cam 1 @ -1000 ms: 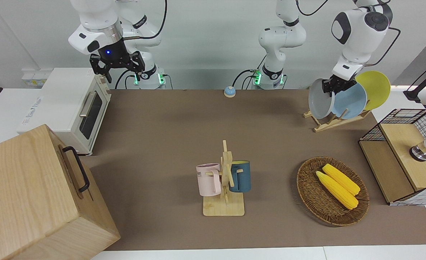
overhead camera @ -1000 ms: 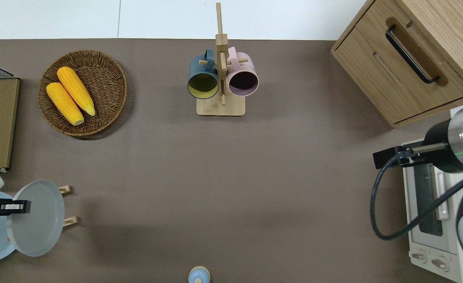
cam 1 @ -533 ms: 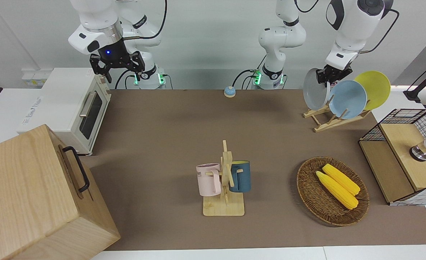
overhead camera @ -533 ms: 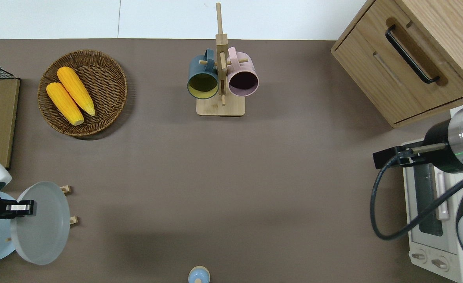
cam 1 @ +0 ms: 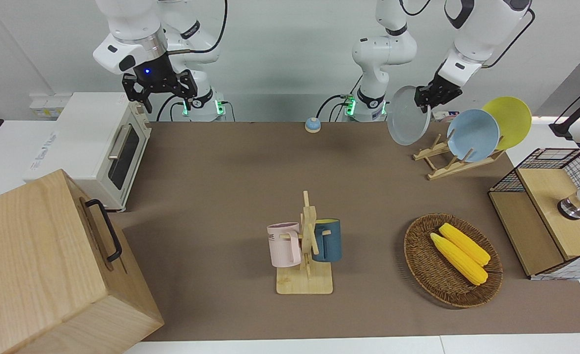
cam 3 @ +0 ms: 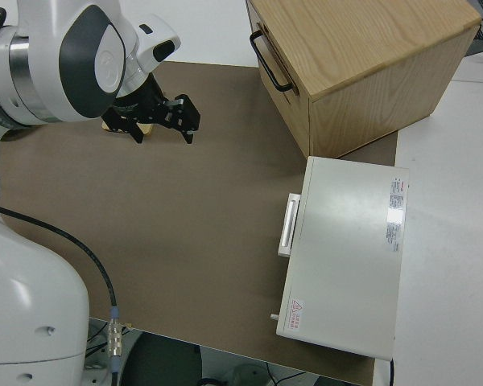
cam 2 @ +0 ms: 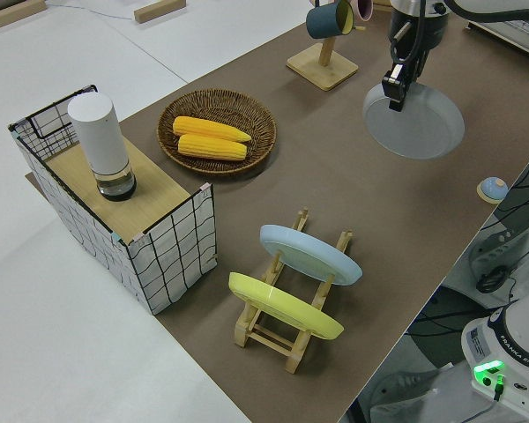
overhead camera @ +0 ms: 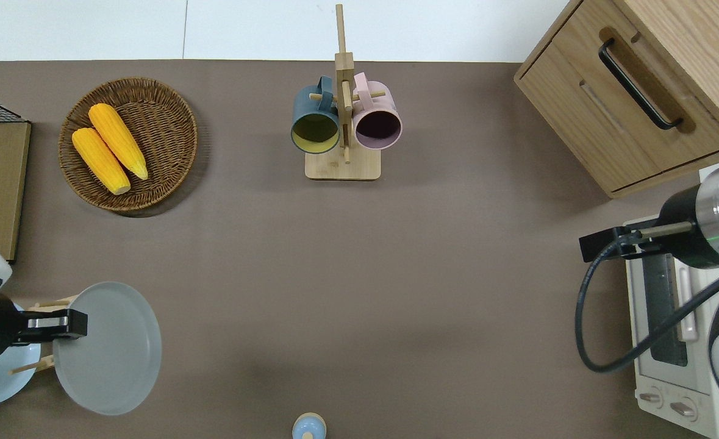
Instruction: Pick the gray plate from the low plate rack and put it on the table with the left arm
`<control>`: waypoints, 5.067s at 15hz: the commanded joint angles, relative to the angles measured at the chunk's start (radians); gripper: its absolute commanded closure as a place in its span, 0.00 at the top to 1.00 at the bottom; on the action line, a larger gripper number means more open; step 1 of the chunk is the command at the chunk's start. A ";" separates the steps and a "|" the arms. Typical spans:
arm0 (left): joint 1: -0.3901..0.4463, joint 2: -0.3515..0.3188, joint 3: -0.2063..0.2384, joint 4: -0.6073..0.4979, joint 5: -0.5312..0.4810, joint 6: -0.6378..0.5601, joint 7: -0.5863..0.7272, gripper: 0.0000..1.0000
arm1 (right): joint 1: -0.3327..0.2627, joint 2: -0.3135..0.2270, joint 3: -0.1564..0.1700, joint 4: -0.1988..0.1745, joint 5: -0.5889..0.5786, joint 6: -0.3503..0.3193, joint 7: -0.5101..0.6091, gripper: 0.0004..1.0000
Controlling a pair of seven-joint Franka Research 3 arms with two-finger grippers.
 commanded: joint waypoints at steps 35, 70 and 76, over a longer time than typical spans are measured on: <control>-0.013 -0.001 0.150 -0.497 -0.387 0.442 0.470 0.00 | -0.010 -0.002 0.006 0.006 0.010 -0.013 -0.001 0.99; -0.044 0.042 0.124 -0.450 -0.366 0.559 0.533 0.99 | -0.010 -0.002 0.006 0.006 0.010 -0.013 -0.001 0.99; -0.045 0.038 0.124 -0.292 -0.179 0.421 0.437 0.99 | -0.010 -0.002 0.006 0.006 0.010 -0.013 -0.001 0.99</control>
